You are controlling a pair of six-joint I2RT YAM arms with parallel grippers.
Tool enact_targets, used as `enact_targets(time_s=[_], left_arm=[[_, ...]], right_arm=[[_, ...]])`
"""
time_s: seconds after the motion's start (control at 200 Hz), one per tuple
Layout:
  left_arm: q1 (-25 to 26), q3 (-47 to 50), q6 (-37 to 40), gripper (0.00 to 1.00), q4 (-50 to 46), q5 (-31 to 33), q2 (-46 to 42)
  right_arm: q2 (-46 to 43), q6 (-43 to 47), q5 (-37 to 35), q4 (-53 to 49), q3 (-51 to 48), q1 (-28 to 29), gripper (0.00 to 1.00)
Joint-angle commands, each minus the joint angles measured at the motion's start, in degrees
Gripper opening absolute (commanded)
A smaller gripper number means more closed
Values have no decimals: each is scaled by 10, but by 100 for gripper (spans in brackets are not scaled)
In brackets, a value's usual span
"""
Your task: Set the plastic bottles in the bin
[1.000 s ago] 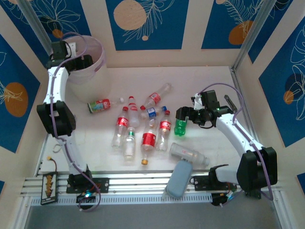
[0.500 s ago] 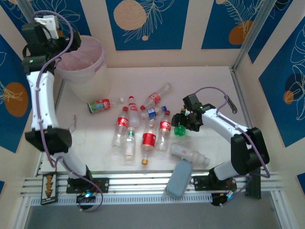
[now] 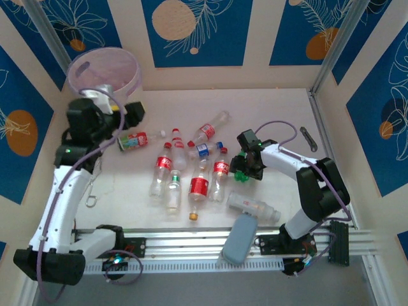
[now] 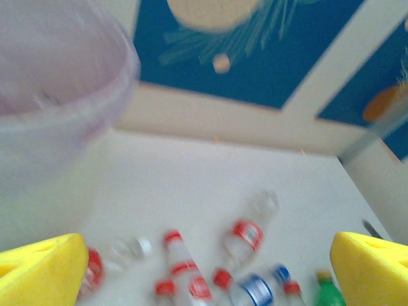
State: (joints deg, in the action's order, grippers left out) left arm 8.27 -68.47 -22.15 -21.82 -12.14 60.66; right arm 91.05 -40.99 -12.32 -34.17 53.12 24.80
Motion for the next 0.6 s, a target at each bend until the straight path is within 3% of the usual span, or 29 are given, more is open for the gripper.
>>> enact_targets(time_s=[0.0,0.185,0.385,0.48,0.595], left_arm=[[40,59,-83,97,53,-35,-20],[87,144,-168,97,122,-65,-17],[123,178,-239,98,220,-112,19],[144,181,-259,98,263,-148,50],[173,179,-263,100,301,-176,88]], right_arm=[[5,-15,-16,9,-9,2,75],[-9,0,-19,4,-6,3,65],[-63,65,-7,-17,10,3,61],[-111,137,35,4,5,2,60],[-165,219,136,37,-2,-6,57]])
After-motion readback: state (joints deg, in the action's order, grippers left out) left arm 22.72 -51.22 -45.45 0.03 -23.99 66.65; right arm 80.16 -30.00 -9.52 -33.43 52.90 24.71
